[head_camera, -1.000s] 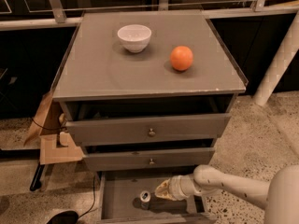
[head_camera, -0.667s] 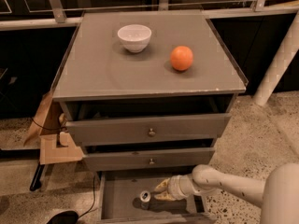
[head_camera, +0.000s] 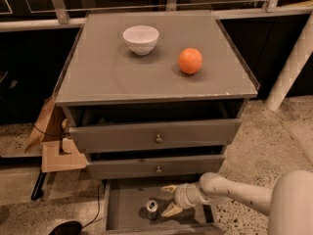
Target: Pick redbull can from bottom drawer and place on counter
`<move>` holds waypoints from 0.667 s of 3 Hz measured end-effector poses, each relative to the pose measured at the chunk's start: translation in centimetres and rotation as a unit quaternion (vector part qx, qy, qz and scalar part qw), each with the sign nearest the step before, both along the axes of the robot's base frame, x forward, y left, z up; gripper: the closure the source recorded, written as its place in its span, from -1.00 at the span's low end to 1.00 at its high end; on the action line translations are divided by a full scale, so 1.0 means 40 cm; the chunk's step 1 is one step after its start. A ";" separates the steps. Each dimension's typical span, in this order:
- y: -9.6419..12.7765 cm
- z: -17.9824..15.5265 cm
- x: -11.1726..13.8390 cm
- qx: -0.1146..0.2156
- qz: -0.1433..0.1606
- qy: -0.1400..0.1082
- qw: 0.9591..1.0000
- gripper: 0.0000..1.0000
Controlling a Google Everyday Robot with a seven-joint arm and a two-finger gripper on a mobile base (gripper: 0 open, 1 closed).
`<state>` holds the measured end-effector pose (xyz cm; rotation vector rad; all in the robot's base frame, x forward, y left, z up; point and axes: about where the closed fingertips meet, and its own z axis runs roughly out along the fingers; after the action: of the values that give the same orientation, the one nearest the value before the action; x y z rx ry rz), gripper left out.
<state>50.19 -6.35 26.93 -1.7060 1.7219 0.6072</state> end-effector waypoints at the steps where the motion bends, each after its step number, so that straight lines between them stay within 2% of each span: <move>1: 0.022 -0.026 0.012 0.003 0.002 0.006 1.000 -0.34; 2: 0.036 -0.062 0.019 0.004 -0.002 0.018 1.000 -0.32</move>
Offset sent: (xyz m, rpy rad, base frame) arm 0.0141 0.0164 -0.0406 0.0077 0.0623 -0.0177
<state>50.97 -4.92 24.45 -1.6958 1.7452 0.6467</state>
